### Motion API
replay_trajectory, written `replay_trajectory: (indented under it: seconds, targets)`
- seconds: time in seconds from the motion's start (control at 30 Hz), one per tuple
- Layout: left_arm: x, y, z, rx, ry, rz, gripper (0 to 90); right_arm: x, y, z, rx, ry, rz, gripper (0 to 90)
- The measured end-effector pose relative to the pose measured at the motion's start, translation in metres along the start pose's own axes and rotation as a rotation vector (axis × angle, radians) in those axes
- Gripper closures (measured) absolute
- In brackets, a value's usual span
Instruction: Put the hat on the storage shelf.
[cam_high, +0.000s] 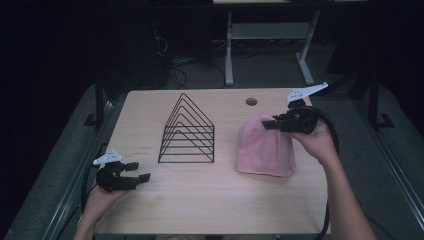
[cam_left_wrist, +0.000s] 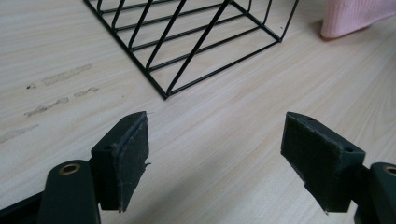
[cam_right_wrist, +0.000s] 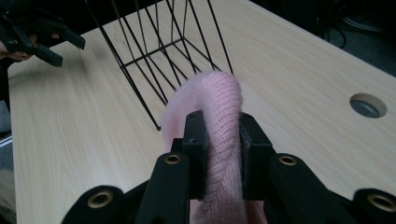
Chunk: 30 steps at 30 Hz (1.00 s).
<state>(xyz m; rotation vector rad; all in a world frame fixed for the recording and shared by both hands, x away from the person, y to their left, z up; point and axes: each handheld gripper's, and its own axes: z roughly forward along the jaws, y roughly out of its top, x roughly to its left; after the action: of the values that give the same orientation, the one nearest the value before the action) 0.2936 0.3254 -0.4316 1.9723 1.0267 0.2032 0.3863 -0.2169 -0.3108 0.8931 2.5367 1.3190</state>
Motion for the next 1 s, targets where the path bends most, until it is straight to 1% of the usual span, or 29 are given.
replay_trajectory:
  seconds: [0.07, 0.2, 0.37, 0.53, 0.6, 0.63, 0.67, 0.7, 0.73, 0.8, 0.97, 1.0]
  targets:
    - [-0.002, 0.002, 0.000, 0.002, -0.001, -0.001, 23.0, 0.002, 0.005, -0.004, -0.006, -0.004, -0.007, 76.0]
    - [-0.003, 0.007, 0.000, 0.001, -0.007, 0.018, 23.0, 0.006, 0.015, -0.012, -0.020, -0.011, -0.032, 76.0]
    - [-0.005, 0.013, -0.001, 0.008, -0.012, 0.039, 23.0, 0.011, 0.025, -0.018, -0.019, -0.006, -0.040, 76.1]
    - [-0.005, 0.017, -0.004, 0.021, -0.016, 0.052, 23.7, 0.015, 0.033, -0.023, -0.038, 0.007, -0.048, 76.1]
    - [-0.006, 0.019, -0.004, 0.027, -0.020, 0.061, 23.8, 0.016, 0.036, -0.024, -0.043, 0.013, -0.045, 76.0]
    - [-0.006, 0.021, -0.005, 0.032, -0.021, 0.074, 24.1, 0.017, 0.038, -0.024, -0.041, 0.007, -0.052, 76.0]
    - [-0.007, 0.022, -0.005, 0.029, -0.025, 0.069, 24.4, 0.019, 0.040, -0.025, -0.045, 0.008, -0.052, 76.0]
    - [-0.007, 0.025, -0.005, 0.029, -0.029, 0.073, 24.5, 0.019, 0.041, -0.025, -0.045, 0.008, -0.052, 76.1]
    - [-0.007, 0.026, -0.005, 0.029, -0.029, 0.086, 24.5, 0.021, 0.043, -0.026, -0.045, 0.010, -0.057, 76.0]
    - [-0.009, 0.030, -0.005, 0.024, -0.039, 0.080, 24.5, 0.023, 0.047, -0.026, -0.050, 0.016, -0.058, 76.1]
    - [-0.011, 0.039, -0.007, 0.022, -0.059, 0.106, 24.5, 0.030, 0.056, -0.028, -0.057, 0.028, -0.078, 76.0]
    - [-0.012, 0.040, -0.007, 0.024, -0.061, 0.104, 24.5, 0.031, 0.059, -0.029, -0.055, 0.028, -0.082, 76.0]
